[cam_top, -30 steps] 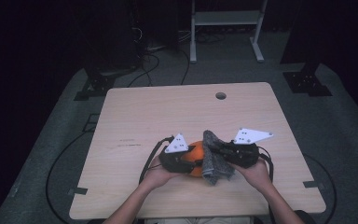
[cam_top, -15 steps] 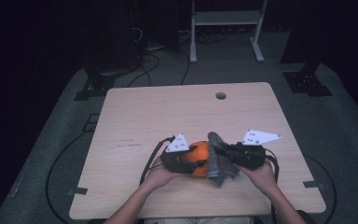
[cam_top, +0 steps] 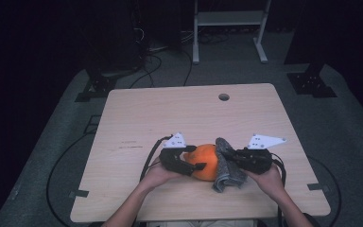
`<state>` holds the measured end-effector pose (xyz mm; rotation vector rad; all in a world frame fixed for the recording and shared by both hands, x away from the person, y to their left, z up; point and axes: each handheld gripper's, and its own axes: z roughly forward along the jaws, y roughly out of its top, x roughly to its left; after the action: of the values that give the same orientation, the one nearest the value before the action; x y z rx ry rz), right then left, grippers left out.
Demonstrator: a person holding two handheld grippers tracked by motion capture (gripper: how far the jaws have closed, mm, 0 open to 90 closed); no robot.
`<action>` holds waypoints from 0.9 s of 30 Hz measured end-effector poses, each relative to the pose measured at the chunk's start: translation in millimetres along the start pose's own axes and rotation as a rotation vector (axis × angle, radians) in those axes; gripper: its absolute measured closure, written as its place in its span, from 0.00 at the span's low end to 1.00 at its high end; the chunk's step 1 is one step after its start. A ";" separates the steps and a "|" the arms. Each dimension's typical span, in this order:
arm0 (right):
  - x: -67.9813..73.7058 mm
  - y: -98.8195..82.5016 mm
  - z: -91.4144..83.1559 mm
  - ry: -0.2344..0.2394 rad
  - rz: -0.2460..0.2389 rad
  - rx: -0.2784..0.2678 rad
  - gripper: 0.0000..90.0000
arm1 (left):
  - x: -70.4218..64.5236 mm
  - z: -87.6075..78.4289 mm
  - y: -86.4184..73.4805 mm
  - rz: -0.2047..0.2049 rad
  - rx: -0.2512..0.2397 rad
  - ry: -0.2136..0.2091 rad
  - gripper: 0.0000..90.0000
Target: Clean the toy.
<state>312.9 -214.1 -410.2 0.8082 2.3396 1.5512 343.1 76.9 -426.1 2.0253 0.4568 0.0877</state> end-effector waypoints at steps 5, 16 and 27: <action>-12.1 -10.9 -7.4 -0.043 0.019 0.041 0.91 | -4.5 -0.8 0.8 0.034 0.009 0.005 0.39; 0.2 -3.7 -10.0 0.024 -0.031 0.019 0.91 | -1.0 -0.6 2.4 -0.016 -0.010 -0.027 0.23; -1.5 6.4 -8.8 0.014 -0.025 -0.019 0.91 | -6.7 -3.2 9.0 0.105 -0.069 0.136 0.46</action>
<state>312.1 -220.0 -400.9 0.7636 2.3325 1.5717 338.6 73.5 -415.8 1.9826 0.4267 0.3032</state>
